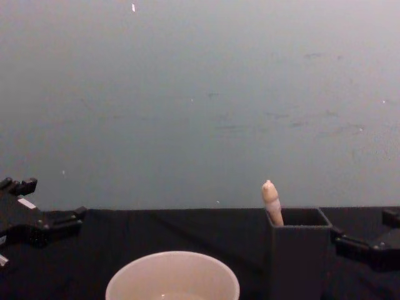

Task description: Pick up the stirring spoon with one hand, stir inside the cup, then place it back in its original position.

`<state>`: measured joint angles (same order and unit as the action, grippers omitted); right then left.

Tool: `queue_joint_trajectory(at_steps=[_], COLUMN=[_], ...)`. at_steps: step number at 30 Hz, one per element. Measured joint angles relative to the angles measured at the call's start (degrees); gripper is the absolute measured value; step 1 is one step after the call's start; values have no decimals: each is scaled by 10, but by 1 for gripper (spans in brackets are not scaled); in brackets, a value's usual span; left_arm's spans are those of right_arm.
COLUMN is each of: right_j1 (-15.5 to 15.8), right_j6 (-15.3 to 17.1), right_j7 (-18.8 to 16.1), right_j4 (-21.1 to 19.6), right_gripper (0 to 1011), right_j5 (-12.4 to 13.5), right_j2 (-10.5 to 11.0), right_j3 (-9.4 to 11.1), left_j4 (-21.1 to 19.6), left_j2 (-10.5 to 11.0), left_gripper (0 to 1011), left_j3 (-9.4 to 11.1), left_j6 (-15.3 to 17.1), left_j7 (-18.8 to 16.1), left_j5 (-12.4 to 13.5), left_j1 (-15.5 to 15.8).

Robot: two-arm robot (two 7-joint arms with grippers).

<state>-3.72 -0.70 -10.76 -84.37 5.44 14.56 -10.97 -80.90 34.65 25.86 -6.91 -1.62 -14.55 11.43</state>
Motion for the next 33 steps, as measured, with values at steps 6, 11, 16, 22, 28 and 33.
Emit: queue_joint_trajectory(at_steps=[6,11,16,22,28,33], right_j1=[0,0,0,0,0,0], right_j6=[0,0,0,-1,-1,0], right_j7=[0,0,0,0,0,0], right_j4=[0,0,0,0,0,0], right_gripper=[1000,1000,1000,1000,1000,1000], right_j5=[0,1,1,1,1,1], right_j2=[0,0,0,0,0,0], right_j3=[0,0,0,0,0,0], left_j4=[0,0,0,0,0,0], left_j2=[0,0,0,0,0,0], left_gripper=[1001,1001,1001,1001,1001,1001], left_j3=[0,0,0,0,0,0], left_j6=[0,0,0,0,0,0], left_j7=[0,0,0,0,0,0], left_j5=[0,0,0,0,0,0], left_j1=[0,0,0,0,0,0])
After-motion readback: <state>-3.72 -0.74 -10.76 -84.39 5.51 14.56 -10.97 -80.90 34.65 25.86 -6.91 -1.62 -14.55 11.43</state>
